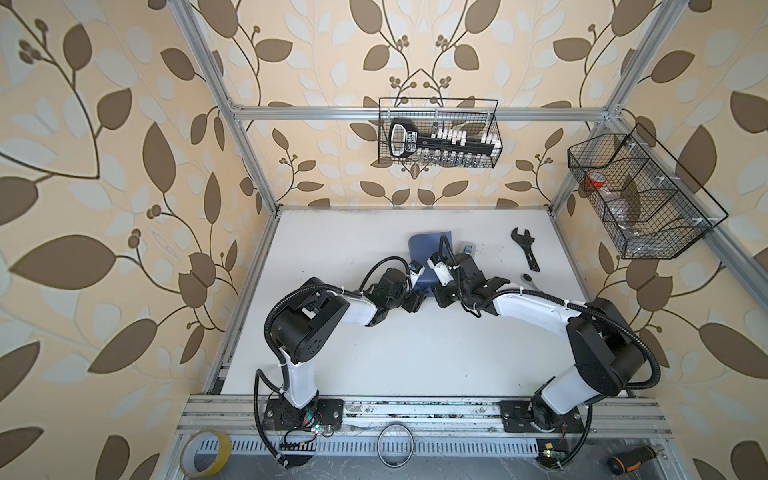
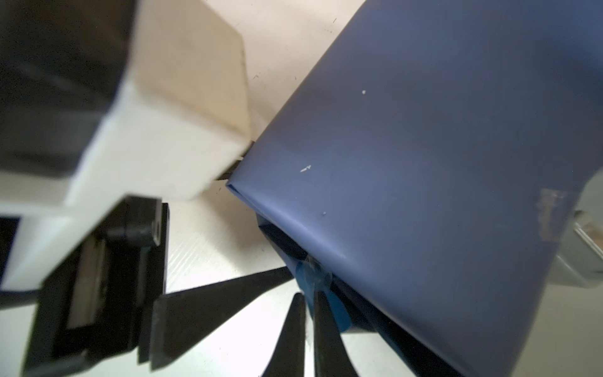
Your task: Wrap the gift box in paper
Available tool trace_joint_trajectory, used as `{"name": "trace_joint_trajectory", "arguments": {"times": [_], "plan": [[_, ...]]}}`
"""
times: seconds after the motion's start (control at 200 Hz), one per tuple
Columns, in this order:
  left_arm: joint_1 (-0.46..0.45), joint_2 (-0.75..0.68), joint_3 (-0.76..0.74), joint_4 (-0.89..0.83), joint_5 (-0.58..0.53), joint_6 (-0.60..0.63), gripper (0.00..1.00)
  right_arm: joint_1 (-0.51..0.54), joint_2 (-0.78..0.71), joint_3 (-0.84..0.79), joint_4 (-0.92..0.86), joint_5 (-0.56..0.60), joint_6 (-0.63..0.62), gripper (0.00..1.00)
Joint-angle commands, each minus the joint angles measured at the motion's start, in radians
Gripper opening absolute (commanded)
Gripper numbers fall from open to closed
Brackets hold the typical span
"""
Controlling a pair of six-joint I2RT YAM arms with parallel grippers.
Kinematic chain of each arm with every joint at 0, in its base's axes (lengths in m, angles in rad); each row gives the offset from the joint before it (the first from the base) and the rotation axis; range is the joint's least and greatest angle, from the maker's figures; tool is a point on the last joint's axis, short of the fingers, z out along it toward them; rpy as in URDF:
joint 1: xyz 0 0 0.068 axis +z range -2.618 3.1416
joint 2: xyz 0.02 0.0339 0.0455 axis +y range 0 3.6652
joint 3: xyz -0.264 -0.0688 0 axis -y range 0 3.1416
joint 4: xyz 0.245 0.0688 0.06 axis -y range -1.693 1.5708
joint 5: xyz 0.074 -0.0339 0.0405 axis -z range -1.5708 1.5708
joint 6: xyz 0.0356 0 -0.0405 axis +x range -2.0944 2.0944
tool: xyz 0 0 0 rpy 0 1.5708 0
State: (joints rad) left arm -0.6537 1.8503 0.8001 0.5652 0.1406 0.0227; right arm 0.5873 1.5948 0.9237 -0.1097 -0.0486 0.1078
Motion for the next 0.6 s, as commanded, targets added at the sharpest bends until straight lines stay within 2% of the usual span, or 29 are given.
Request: {"name": "trace_joint_trajectory", "arguments": {"times": [0.0, 0.14, 0.275, 0.425, 0.595], "plan": [[0.006, 0.003, 0.036, 0.031, 0.026, -0.006, 0.7, -0.004, -0.04, -0.008, 0.003, -0.023, -0.011, 0.16], [0.006, 0.004, 0.034, 0.032, 0.025, -0.006, 0.7, -0.012, -0.069, -0.025, 0.013, -0.031, 0.0, 0.23], [0.005, 0.009, 0.037, 0.034, 0.026, -0.009, 0.7, -0.023, -0.095, -0.049, 0.022, -0.033, 0.015, 0.23], [0.006, 0.012, 0.037, 0.038, 0.028, -0.013, 0.7, -0.029, -0.098, -0.071, 0.069, -0.074, 0.048, 0.18], [0.006, 0.012, 0.036, 0.036, 0.029, -0.015, 0.7, -0.028, -0.034, -0.065, 0.1, -0.1, 0.067, 0.08]]}}
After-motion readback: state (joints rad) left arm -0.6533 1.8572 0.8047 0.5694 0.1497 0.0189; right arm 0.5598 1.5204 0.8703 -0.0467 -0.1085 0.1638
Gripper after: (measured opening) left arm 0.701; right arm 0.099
